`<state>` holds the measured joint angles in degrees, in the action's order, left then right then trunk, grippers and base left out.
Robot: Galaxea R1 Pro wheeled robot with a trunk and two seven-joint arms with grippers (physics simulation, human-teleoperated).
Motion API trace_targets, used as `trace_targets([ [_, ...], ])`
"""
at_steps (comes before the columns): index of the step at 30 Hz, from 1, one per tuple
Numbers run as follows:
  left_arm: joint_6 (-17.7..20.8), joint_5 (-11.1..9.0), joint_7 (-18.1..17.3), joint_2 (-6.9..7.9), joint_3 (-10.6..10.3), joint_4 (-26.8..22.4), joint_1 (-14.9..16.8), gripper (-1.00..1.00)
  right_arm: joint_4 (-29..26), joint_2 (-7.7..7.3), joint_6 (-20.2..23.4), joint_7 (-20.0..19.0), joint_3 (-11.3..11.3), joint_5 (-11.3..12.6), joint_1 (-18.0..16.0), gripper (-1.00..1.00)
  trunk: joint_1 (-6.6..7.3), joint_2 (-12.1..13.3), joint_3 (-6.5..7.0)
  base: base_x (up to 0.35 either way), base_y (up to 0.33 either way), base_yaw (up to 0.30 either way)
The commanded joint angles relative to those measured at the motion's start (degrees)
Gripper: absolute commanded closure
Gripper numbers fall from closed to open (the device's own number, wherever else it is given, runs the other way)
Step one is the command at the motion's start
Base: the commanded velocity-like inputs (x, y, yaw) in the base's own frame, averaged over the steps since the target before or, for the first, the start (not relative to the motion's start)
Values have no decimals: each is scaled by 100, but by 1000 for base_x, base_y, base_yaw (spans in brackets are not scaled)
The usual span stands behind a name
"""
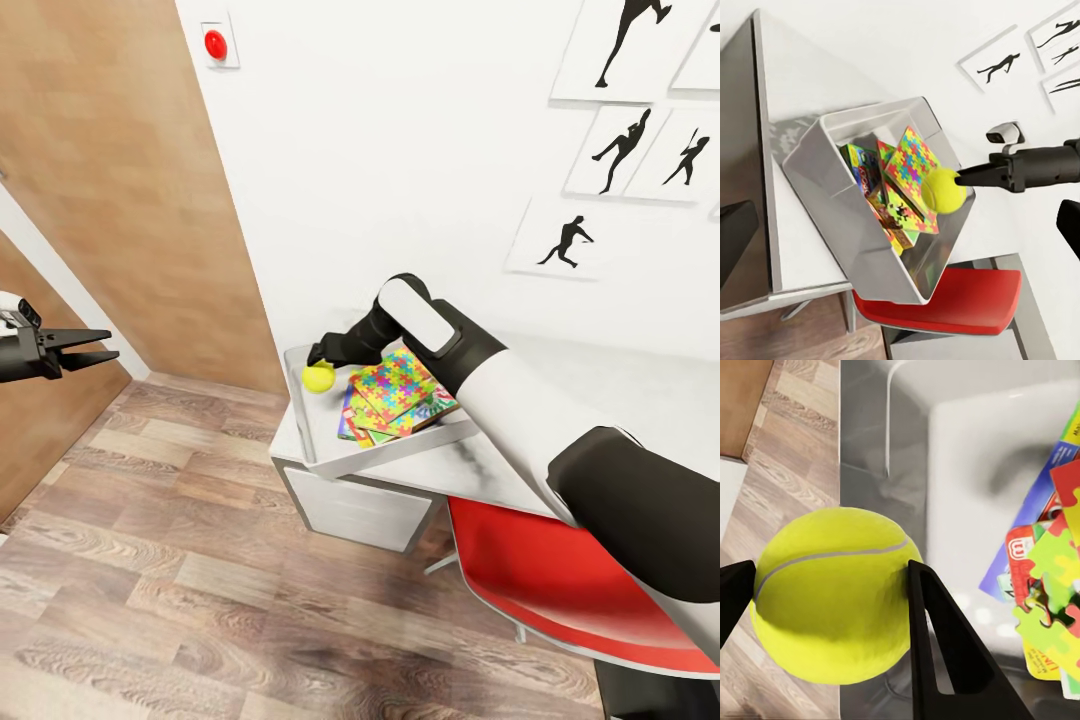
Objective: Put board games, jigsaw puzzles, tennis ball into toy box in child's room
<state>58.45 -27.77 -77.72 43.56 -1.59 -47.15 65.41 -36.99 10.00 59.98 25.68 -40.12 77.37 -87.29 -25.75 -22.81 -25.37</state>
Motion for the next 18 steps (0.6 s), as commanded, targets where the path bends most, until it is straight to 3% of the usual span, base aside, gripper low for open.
trace_targets([
  [1, 52, -18, -15, 5, -17, 4, 7, -100, -1, 0, 2, 48, -33, 58, -8, 100, -3, -11, -10, 0, 0, 6],
  [18, 52, -18, -15, 5, -18, 3, 7, -100, 1, 0, 2, 7, -110, 51, -7, 100, -3, -11, -10, 0, 0, 89],
])
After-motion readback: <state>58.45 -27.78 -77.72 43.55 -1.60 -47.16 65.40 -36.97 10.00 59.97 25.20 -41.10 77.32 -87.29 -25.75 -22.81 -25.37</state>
